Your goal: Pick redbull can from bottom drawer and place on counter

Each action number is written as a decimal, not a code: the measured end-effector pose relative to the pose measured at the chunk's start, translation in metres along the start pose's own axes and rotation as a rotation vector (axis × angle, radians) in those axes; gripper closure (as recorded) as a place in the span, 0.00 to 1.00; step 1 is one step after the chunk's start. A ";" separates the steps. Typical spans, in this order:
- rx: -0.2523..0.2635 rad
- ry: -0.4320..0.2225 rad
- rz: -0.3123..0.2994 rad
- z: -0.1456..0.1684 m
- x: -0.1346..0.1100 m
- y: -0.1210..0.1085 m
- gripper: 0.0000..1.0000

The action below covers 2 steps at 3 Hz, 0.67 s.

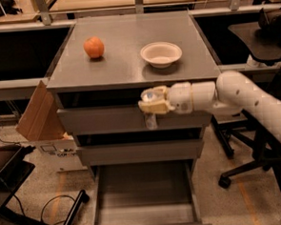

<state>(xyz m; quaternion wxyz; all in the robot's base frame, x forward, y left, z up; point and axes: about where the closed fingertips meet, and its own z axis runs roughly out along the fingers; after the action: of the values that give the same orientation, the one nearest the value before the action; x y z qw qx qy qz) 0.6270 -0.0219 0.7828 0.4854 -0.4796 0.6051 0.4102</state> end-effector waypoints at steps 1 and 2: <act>0.086 0.041 -0.032 -0.053 -0.101 -0.057 1.00; 0.094 0.039 -0.037 -0.057 -0.106 -0.060 1.00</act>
Offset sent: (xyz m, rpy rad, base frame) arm 0.0704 -0.0757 0.1383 -0.0725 -0.0410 -0.1189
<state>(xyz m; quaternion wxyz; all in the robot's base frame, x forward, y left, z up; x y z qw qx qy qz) 0.6818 -0.0698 0.8957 0.5033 -0.4753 0.6239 0.3628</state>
